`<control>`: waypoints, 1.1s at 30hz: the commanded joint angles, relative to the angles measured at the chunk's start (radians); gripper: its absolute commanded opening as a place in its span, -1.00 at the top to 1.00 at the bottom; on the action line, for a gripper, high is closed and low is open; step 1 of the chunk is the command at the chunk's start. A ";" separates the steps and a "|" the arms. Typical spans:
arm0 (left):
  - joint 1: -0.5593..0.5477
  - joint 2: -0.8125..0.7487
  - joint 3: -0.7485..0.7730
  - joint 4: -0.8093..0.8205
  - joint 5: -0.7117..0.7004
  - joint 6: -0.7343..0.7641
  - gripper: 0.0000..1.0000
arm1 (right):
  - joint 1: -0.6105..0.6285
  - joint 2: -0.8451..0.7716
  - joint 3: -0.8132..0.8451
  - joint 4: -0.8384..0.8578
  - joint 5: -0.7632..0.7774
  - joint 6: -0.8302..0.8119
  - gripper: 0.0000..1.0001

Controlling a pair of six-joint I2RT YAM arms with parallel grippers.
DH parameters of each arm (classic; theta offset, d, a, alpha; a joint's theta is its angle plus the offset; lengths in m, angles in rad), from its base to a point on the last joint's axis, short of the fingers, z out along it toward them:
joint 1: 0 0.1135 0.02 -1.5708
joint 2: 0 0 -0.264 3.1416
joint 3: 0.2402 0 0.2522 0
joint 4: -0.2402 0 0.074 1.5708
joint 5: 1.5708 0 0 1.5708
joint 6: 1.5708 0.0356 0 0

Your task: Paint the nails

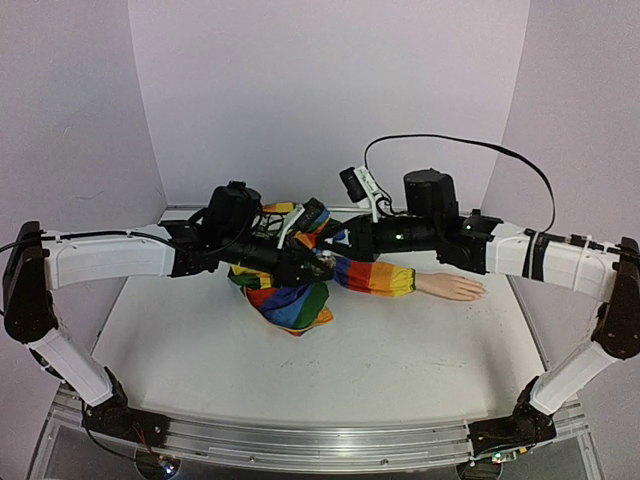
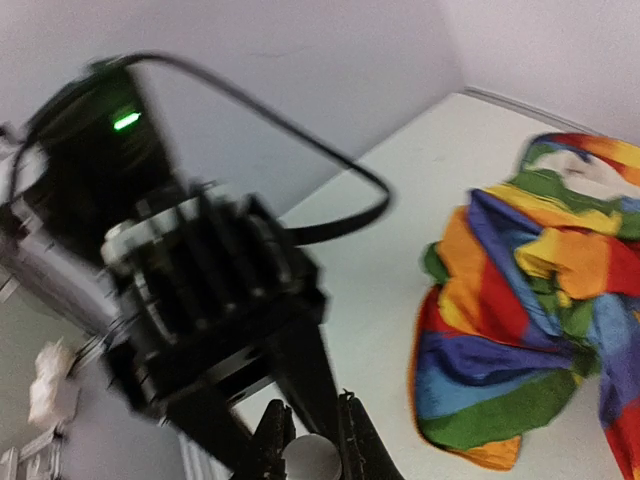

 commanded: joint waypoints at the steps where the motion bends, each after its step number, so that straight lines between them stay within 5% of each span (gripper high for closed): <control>1: -0.003 -0.084 0.030 0.109 0.696 0.109 1.00 | 0.020 -0.066 -0.017 0.153 -0.618 -0.170 1.00; 8: 0.004 -0.061 0.038 0.110 0.562 0.089 1.00 | 0.020 -0.097 -0.068 0.152 -0.460 -0.162 0.90; 11: 0.004 -0.065 0.023 0.110 0.327 0.075 1.00 | 0.014 -0.138 -0.089 0.139 -0.223 -0.140 -0.01; 14: 0.001 -0.074 -0.010 0.097 -0.030 0.078 1.00 | 0.011 -0.168 -0.107 0.107 -0.004 -0.114 -0.48; 16: -0.009 -0.079 -0.022 0.066 -0.294 0.085 1.00 | 0.009 -0.171 -0.109 0.080 0.121 -0.088 -0.61; 20: -0.031 -0.086 -0.024 0.038 -0.559 0.078 1.00 | 0.010 -0.170 -0.105 0.056 0.258 -0.020 -0.67; 24: -0.051 -0.069 0.000 0.036 -0.591 0.098 1.00 | 0.011 -0.133 -0.054 0.017 0.376 0.097 -0.57; 33: -0.072 -0.016 0.048 0.027 -0.593 0.107 1.00 | 0.025 0.014 0.095 -0.016 0.339 0.151 -0.18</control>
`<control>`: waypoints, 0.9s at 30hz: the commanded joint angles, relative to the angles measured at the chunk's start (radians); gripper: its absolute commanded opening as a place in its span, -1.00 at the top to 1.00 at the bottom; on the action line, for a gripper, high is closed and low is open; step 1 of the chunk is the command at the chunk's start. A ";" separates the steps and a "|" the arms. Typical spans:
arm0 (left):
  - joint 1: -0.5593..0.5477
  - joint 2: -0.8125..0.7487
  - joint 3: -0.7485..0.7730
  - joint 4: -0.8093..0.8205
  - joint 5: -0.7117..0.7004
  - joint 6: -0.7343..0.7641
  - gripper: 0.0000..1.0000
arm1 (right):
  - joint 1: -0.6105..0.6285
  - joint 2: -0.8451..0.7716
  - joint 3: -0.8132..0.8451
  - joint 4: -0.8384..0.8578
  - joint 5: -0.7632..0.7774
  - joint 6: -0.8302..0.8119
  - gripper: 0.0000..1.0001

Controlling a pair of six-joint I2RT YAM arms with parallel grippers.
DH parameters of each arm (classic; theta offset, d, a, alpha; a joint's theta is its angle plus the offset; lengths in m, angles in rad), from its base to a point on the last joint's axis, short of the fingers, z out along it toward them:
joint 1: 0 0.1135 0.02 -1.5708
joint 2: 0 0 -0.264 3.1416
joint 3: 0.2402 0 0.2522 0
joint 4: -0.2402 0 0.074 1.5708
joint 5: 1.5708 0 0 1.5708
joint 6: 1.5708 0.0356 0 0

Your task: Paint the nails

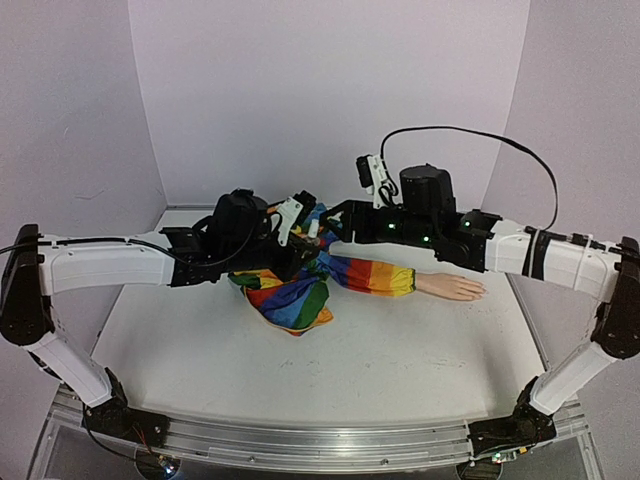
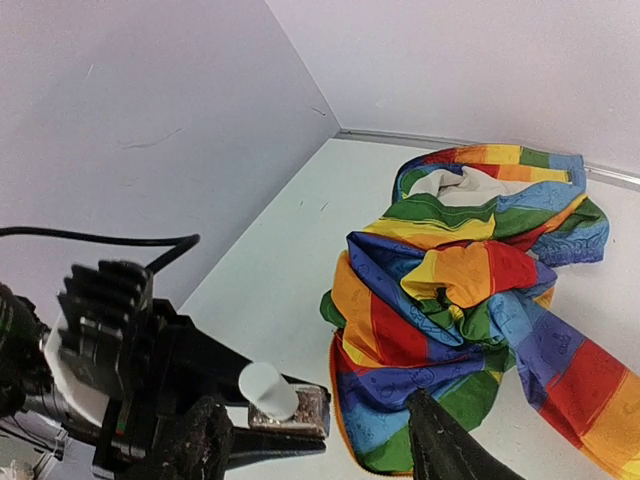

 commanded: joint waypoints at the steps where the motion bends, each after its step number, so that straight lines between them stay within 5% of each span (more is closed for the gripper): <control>1: -0.014 0.018 0.071 0.026 -0.034 0.026 1.00 | 0.014 0.054 0.088 0.001 0.022 0.042 -0.12; 22: -0.023 0.028 0.103 0.023 -0.001 0.001 1.00 | 0.025 0.103 0.075 0.100 -0.065 -0.010 0.59; 25: -0.023 0.016 0.100 0.024 0.056 0.001 1.00 | -0.031 0.074 0.010 0.213 -0.303 -0.056 0.86; 27: -0.021 0.003 0.093 0.024 0.106 -0.005 1.00 | -0.068 0.077 -0.023 0.313 -0.671 -0.140 1.00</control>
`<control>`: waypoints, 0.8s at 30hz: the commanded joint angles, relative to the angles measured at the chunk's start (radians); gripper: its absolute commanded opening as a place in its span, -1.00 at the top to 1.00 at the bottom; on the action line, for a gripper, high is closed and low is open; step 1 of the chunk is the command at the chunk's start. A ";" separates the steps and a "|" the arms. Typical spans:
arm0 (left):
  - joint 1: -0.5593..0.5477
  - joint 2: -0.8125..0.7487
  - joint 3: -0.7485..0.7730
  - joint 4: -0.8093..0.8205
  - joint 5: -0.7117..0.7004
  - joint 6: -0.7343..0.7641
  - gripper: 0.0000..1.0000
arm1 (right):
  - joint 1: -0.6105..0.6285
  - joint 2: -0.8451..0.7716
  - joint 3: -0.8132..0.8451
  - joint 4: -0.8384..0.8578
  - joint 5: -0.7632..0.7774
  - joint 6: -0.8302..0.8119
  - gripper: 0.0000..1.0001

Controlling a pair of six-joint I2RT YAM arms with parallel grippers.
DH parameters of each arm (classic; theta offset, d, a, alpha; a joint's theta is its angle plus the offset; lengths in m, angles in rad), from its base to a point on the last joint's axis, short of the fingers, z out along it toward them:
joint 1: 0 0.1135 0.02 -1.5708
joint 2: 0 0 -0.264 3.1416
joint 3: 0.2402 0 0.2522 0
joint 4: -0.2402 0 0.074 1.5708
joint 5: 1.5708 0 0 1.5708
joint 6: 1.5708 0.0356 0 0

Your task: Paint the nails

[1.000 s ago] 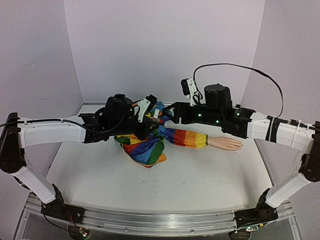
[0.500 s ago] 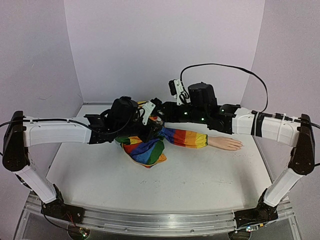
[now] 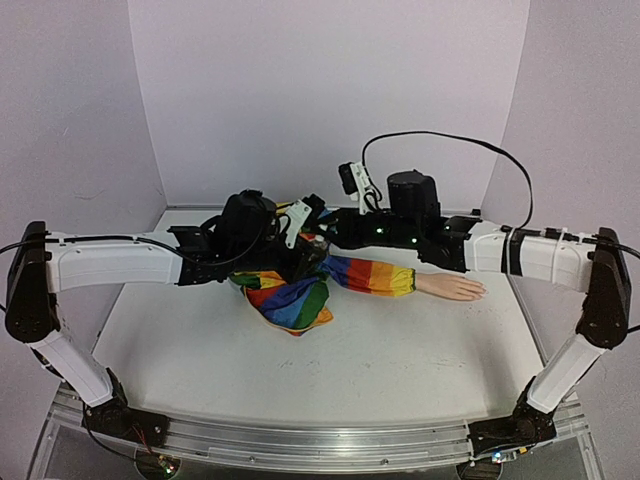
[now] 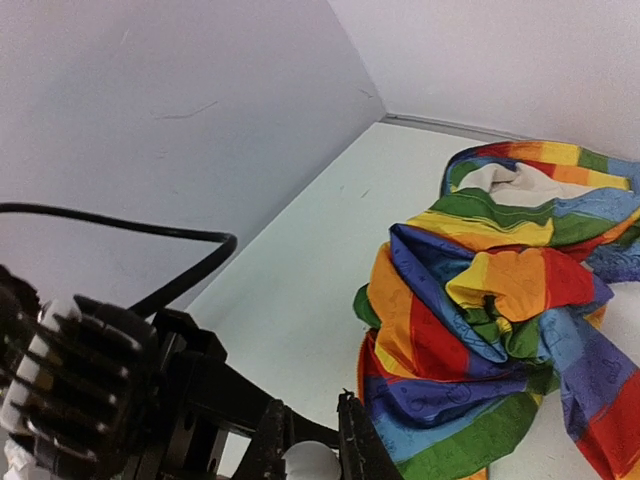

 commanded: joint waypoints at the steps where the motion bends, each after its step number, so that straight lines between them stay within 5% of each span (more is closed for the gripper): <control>1: -0.002 -0.047 0.048 0.047 0.127 -0.017 1.00 | -0.059 -0.032 -0.050 0.228 -0.711 -0.172 1.00; 3: 0.002 -0.058 0.044 0.051 0.217 -0.013 1.00 | -0.059 -0.011 -0.037 0.237 -0.961 -0.233 1.00; 7: 0.006 -0.075 0.028 0.083 0.462 0.020 1.00 | -0.095 0.026 -0.041 0.236 -1.167 -0.292 1.00; 13: 0.006 -0.104 0.002 0.110 0.495 0.013 1.00 | -0.132 0.047 -0.050 0.230 -1.109 -0.356 1.00; 17: 0.005 -0.105 -0.007 0.110 0.406 -0.002 1.00 | -0.139 0.021 -0.046 0.212 -0.859 -0.293 0.02; 19: 0.006 -0.102 -0.010 0.109 0.334 -0.019 1.00 | -0.139 -0.031 -0.062 0.174 -0.592 -0.258 -0.32; 24: 0.006 -0.102 -0.028 0.108 0.170 -0.039 1.00 | -0.132 -0.121 -0.041 -0.055 -0.165 -0.157 -0.54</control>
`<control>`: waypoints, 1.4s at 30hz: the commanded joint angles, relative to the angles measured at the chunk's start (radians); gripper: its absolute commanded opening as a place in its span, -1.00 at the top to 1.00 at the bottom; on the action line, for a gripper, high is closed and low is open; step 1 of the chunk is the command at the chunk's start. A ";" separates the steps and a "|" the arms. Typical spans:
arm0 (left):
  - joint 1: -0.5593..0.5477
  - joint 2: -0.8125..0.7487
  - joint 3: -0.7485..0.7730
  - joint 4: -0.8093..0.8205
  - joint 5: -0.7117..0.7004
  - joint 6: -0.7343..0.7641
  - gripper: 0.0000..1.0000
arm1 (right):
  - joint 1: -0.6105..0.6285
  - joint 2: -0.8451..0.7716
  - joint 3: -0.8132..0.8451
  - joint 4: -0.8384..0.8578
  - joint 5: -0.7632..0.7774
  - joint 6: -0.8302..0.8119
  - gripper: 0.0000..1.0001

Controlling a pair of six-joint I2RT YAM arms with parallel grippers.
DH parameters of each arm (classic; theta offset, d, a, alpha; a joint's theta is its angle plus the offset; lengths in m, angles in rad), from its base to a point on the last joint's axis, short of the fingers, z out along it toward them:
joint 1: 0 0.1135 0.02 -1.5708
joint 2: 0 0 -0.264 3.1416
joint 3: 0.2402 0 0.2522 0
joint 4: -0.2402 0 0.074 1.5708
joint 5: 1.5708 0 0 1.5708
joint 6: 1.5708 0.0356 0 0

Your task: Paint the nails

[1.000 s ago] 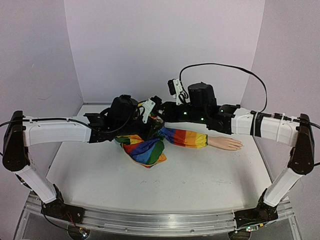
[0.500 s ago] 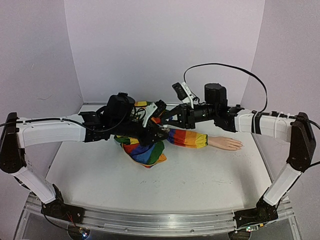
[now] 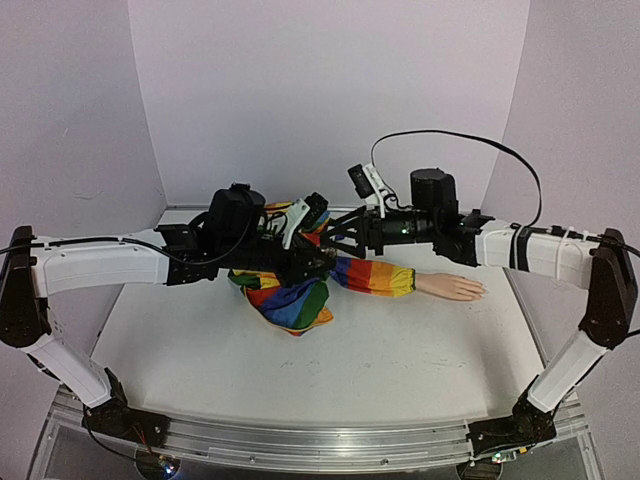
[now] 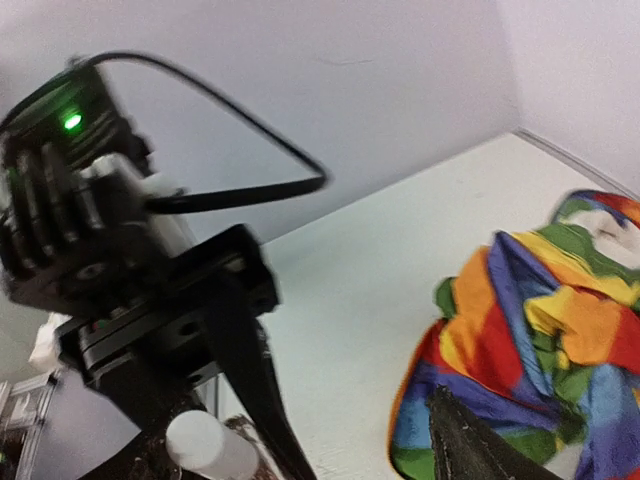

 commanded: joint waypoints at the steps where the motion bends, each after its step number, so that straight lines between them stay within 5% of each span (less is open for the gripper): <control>1: 0.003 -0.037 -0.007 0.090 -0.162 -0.022 1.00 | 0.021 -0.115 0.035 -0.186 0.446 0.124 -0.56; 9: 0.004 -0.016 0.008 0.086 -0.244 0.000 1.00 | 0.149 -0.167 0.061 -0.244 0.753 0.349 -0.43; 18: 0.003 -0.005 0.026 0.082 -0.253 -0.001 1.00 | 0.234 -0.047 0.194 -0.291 0.860 0.370 0.13; 26: 0.004 -0.007 0.024 0.077 -0.256 -0.001 1.00 | 0.254 -0.032 0.228 -0.291 0.880 0.342 0.17; 34: 0.004 -0.006 0.030 0.073 -0.244 -0.001 1.00 | 0.255 -0.010 0.230 -0.284 0.809 0.323 0.84; 38: 0.004 -0.021 0.022 0.074 -0.158 0.018 1.00 | 0.246 -0.042 0.192 -0.210 0.669 0.221 1.00; 40: 0.004 -0.039 0.011 0.073 0.005 0.081 1.00 | 0.217 -0.066 0.129 -0.114 0.344 0.079 1.00; 42: 0.004 -0.058 0.004 0.073 0.233 0.148 1.00 | 0.173 -0.057 0.095 -0.100 -0.145 -0.117 1.00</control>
